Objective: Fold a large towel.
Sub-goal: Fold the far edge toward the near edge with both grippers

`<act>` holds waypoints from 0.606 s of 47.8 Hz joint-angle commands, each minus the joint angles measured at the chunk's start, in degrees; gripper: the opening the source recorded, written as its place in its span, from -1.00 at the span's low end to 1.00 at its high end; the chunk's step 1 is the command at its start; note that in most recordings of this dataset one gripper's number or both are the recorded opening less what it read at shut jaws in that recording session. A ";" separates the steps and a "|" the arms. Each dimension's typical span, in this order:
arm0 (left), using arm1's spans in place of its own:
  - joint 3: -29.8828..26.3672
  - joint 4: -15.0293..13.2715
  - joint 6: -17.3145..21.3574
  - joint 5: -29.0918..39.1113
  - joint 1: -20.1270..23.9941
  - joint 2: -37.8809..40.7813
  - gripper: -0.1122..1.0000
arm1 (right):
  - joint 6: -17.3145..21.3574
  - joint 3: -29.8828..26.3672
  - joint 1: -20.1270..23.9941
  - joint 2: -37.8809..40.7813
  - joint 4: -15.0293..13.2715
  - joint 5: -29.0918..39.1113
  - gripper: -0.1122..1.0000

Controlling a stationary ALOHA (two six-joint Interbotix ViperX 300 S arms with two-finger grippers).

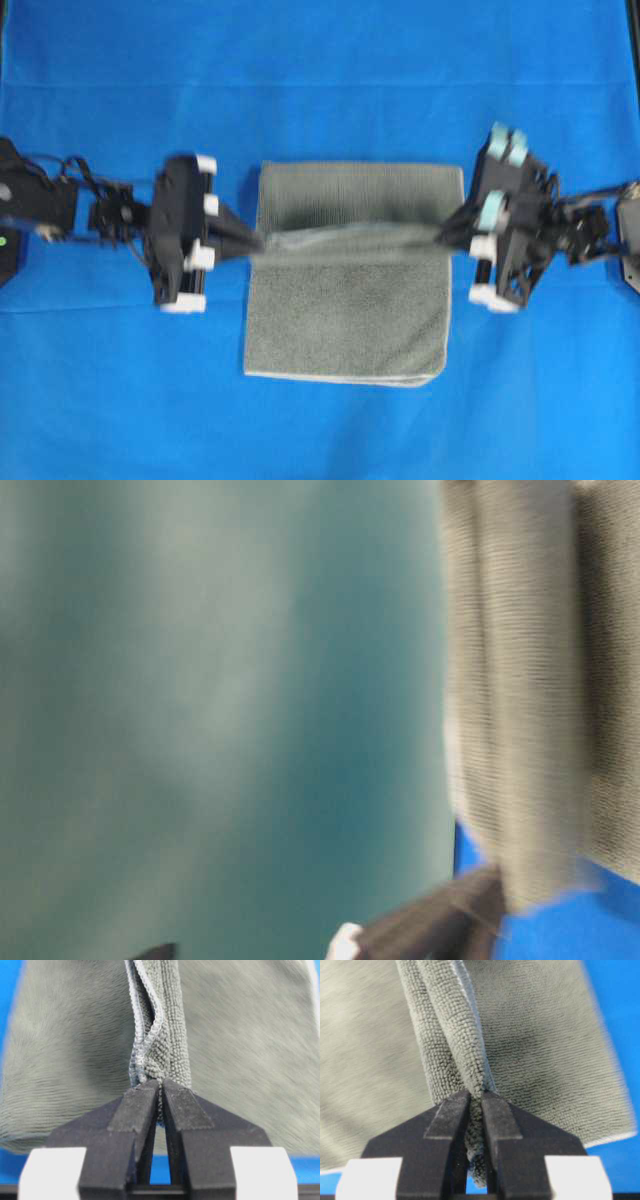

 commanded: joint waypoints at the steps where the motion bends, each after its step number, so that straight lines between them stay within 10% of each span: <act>1: -0.18 -0.26 -0.62 0.26 -4.57 2.20 -0.75 | 1.49 -0.88 3.08 2.72 1.32 0.18 -0.67; 29: -5.19 -0.26 -7.56 2.64 -9.58 6.77 -0.75 | 8.96 -4.83 9.32 11.78 1.49 -5.54 -0.67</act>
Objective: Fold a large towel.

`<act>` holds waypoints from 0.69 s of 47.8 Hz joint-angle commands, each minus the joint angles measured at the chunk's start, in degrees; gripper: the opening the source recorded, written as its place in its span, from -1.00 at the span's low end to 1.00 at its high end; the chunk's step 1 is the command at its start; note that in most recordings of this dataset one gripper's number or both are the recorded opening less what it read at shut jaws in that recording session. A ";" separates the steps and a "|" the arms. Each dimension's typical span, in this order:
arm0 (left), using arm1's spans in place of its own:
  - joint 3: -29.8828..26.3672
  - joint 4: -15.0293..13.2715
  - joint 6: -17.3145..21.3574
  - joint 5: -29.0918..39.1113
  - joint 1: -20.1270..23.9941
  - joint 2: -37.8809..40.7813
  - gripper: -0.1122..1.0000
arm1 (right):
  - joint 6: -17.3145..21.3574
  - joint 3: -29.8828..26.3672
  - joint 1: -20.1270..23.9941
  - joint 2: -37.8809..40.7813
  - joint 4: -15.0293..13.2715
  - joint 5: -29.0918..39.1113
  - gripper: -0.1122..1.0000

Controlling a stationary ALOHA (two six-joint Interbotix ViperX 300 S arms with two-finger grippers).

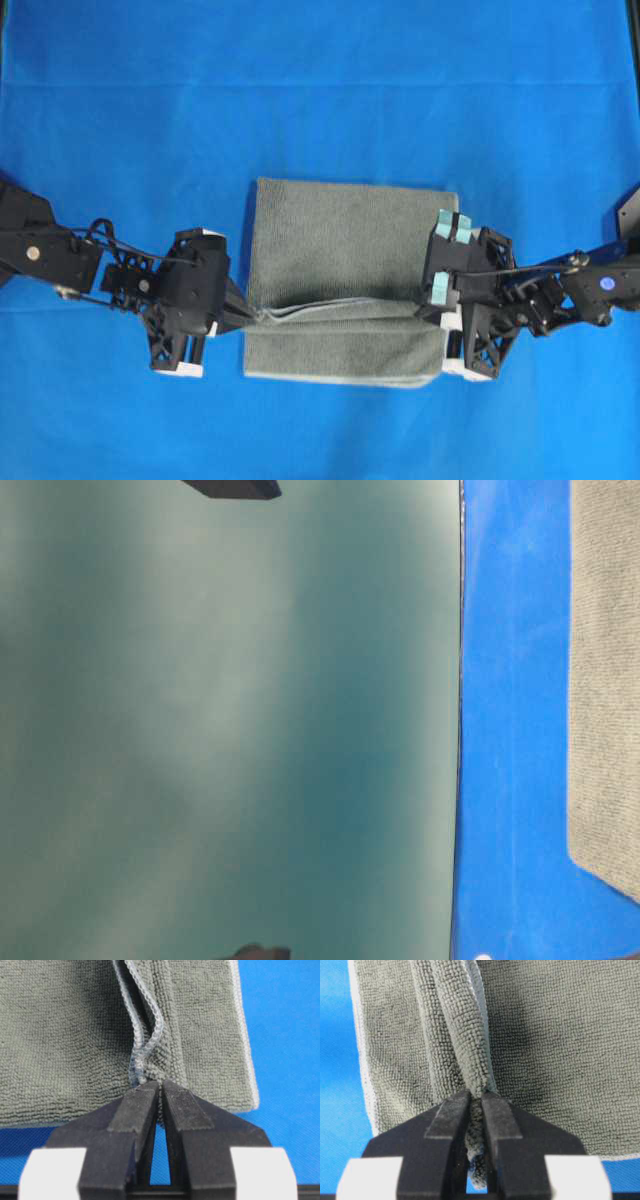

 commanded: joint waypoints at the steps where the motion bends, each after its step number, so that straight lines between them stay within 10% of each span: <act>1: -1.93 -0.09 -0.09 0.00 -0.53 -0.09 -0.75 | 0.09 -0.70 0.44 -0.44 0.18 -0.44 -0.66; 8: -3.78 0.00 -0.09 0.88 -1.14 0.00 -0.68 | 0.18 -0.97 1.49 -0.44 0.18 -0.35 -0.40; 16: -4.22 0.00 0.00 3.43 -2.29 -1.85 0.20 | 0.18 -2.55 4.48 -0.53 0.18 -0.09 0.40; 21: -4.22 0.00 0.00 6.06 -2.99 -4.04 0.60 | 0.09 -4.13 6.59 -1.05 0.18 0.44 0.35; 33: -4.39 0.18 0.44 10.99 -4.04 -11.87 0.50 | 0.09 -8.53 11.34 -6.50 -0.70 9.14 0.32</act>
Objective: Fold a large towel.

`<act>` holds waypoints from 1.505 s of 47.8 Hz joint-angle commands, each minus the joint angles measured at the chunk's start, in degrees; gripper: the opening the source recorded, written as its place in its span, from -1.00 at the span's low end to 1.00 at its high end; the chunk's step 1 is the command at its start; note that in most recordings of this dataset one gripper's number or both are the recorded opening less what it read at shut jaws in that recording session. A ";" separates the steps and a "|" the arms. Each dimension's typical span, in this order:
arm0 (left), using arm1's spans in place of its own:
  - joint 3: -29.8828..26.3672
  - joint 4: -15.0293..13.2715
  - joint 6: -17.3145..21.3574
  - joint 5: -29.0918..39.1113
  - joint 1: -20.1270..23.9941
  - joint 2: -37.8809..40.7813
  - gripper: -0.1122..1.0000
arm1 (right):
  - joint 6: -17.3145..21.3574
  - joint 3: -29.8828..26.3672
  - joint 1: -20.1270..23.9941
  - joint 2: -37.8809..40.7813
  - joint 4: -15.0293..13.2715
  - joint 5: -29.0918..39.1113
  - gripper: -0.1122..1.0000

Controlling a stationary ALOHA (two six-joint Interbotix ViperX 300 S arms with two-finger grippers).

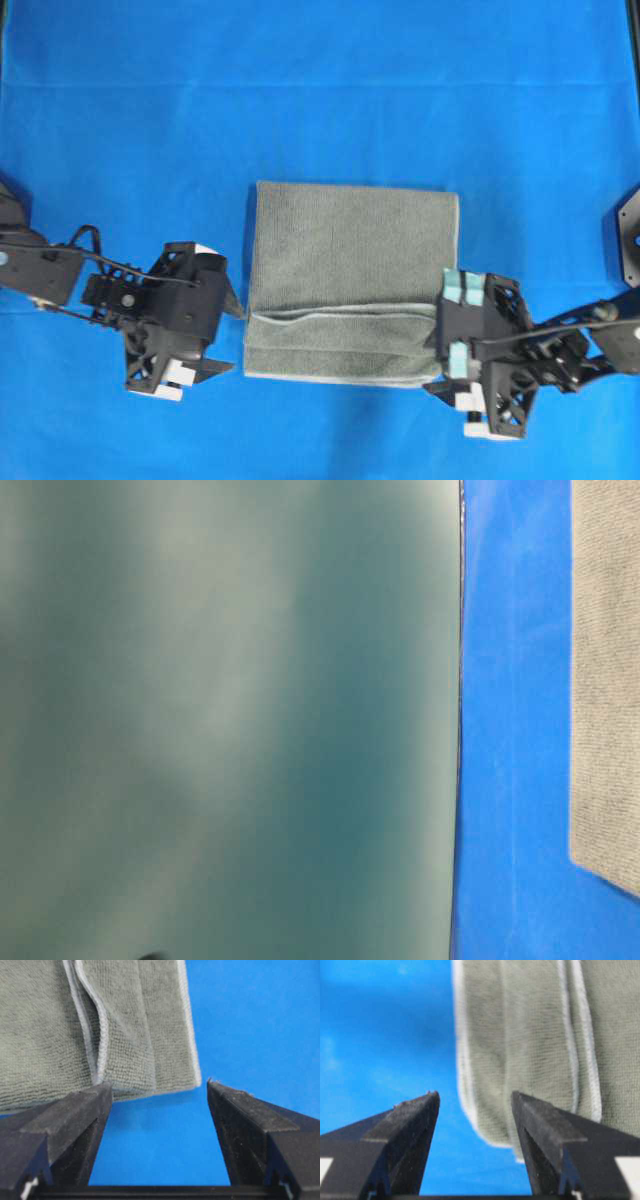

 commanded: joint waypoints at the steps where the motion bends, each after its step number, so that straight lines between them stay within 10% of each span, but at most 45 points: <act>1: -1.23 0.18 0.53 0.26 -1.05 -4.22 0.50 | -0.09 -2.72 1.67 -3.69 -0.88 2.99 0.32; 13: -0.35 0.53 1.67 0.18 -3.69 -13.71 0.50 | -0.18 -3.96 4.22 -11.25 -6.94 9.05 0.32; 25: 3.43 0.88 7.03 0.00 -1.58 -27.86 0.49 | 0.09 -1.05 4.31 -23.64 -20.92 15.29 0.32; 41: 12.74 0.88 8.35 2.46 4.83 -50.10 0.47 | 0.70 7.29 4.22 -43.51 -26.89 18.37 0.31; 72: 27.60 0.53 7.03 7.82 18.02 -68.29 0.47 | 22.68 28.12 4.13 -60.73 -36.39 26.54 0.30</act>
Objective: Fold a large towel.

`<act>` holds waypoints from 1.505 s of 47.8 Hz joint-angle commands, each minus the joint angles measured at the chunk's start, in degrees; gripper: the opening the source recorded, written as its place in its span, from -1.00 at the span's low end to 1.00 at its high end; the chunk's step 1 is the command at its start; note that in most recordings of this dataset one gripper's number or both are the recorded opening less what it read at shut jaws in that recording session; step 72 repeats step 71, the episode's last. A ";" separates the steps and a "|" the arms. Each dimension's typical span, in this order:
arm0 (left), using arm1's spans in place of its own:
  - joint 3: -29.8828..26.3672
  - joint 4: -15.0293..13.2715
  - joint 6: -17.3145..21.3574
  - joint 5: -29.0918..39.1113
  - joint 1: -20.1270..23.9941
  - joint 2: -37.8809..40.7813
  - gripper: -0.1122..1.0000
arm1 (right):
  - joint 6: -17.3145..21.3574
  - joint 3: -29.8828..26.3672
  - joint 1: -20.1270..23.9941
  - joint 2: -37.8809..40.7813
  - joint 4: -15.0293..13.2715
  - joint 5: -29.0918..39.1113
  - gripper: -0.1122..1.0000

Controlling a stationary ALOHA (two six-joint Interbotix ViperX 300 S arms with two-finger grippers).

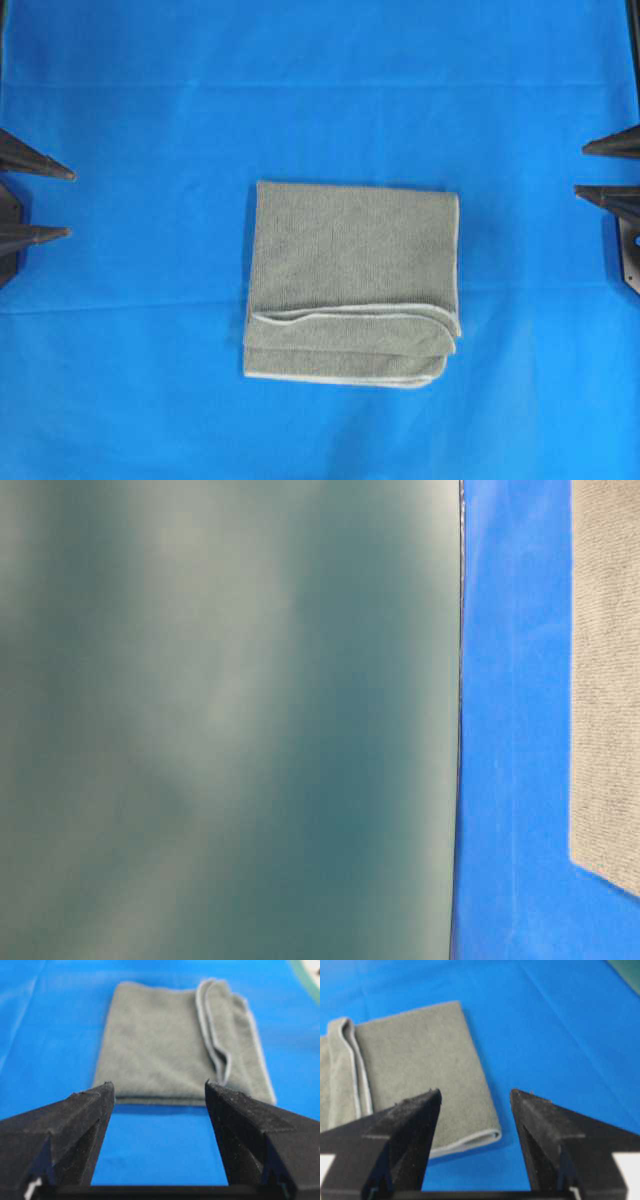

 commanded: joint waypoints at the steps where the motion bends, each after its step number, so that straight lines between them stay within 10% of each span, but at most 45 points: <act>1: -0.70 -0.18 -0.09 0.09 0.26 0.26 0.47 | 0.79 -0.18 -0.09 1.67 -0.62 0.00 0.30; 72: -0.79 -0.35 -0.79 1.41 0.26 0.09 0.47 | 0.97 -0.44 -0.09 2.02 -0.70 -0.35 0.30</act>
